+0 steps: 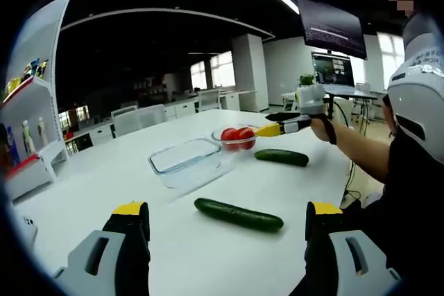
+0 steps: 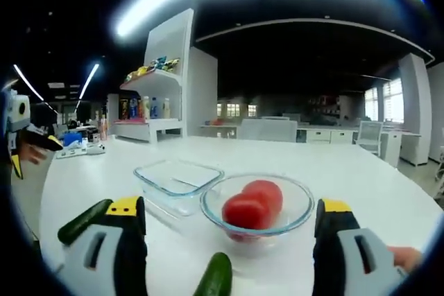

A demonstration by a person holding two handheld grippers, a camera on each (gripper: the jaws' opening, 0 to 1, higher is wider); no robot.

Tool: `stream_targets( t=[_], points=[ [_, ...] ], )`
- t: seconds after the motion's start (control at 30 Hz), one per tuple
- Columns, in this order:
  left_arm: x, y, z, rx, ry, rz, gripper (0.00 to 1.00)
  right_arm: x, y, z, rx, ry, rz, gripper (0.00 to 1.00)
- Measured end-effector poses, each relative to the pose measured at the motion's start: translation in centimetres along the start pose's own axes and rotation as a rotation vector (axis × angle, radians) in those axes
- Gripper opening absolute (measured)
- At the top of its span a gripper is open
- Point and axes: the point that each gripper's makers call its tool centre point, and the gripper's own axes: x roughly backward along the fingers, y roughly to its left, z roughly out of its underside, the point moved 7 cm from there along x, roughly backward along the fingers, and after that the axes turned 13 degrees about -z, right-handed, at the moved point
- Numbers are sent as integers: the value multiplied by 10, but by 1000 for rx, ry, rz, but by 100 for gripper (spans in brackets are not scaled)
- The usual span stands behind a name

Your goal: Sort the scattered tomatoes and cucumbers on the table and place them into their respective storage containers

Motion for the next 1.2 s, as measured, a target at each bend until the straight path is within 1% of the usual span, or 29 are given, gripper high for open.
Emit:
stream_targets(
  t=[0.13,0.27,0.33,0.5,0.63,0.87,1.0,1.07,1.2],
  points=[
    [-1,-1,-1,-2,-2,4,93,19,8,0,-12,-5,-10,97],
    [-1,2,-2,-2,-5,-3,93,38,17,-1,-20,4,-24,97],
    [-2,3,-2,-3,-6,-4,93,47,21,1,-30,22,-43,97],
    [-6,1,0,-9,8,8,93,63,25,5,-46,50,-58,97],
    [-6,-1,-5,-13,-4,19,93,75,26,7,-80,40,-56,97],
    [-5,1,-3,-14,-1,12,93,90,21,5,-107,35,-35,97],
    [-4,2,-4,-14,-1,10,93,94,22,3,-111,33,-28,97],
    [-4,2,-5,-17,-2,11,93,95,23,4,-108,43,-31,97],
    [-6,1,-7,-24,-2,18,93,93,28,9,-92,87,-53,97]
  ],
)
